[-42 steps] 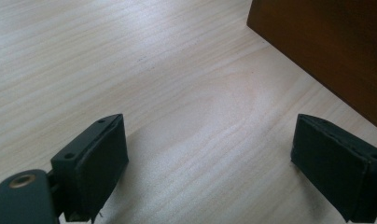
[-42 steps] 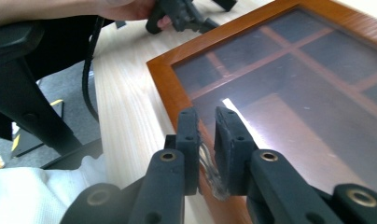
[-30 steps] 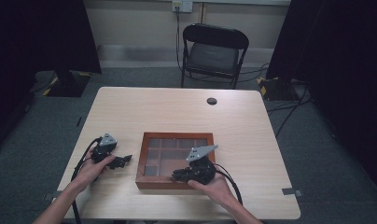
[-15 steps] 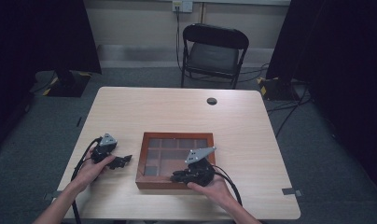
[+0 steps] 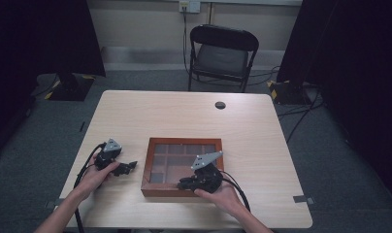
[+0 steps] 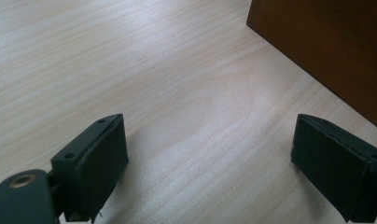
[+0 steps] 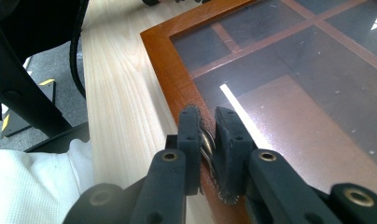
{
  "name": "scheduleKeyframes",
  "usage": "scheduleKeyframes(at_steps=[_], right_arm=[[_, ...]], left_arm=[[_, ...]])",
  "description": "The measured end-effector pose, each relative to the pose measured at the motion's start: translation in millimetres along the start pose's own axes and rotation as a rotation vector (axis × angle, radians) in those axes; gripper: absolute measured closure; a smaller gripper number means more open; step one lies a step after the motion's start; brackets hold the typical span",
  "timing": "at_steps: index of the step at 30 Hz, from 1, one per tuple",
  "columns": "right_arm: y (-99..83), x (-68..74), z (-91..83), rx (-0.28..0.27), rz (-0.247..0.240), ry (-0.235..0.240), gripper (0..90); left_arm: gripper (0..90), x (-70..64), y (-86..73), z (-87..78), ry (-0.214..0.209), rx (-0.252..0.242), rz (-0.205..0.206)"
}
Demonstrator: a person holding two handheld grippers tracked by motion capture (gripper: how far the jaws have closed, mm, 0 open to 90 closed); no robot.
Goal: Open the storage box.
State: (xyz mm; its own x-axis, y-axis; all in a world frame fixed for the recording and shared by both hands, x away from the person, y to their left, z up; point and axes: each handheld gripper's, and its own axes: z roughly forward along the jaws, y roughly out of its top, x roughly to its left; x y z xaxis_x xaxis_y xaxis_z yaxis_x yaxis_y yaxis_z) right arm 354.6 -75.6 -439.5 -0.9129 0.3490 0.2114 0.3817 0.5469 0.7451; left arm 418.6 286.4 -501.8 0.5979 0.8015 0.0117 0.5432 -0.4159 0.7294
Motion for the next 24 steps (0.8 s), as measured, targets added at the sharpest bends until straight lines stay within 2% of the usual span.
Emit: scheduleKeyframes(at_steps=[24], right_arm=[[14.1,0.8,-15.7,-0.039,0.004,0.001,81.3]], left_arm=[[10.0,-0.3,-0.2,0.3,-0.004,-0.003,-0.006]])
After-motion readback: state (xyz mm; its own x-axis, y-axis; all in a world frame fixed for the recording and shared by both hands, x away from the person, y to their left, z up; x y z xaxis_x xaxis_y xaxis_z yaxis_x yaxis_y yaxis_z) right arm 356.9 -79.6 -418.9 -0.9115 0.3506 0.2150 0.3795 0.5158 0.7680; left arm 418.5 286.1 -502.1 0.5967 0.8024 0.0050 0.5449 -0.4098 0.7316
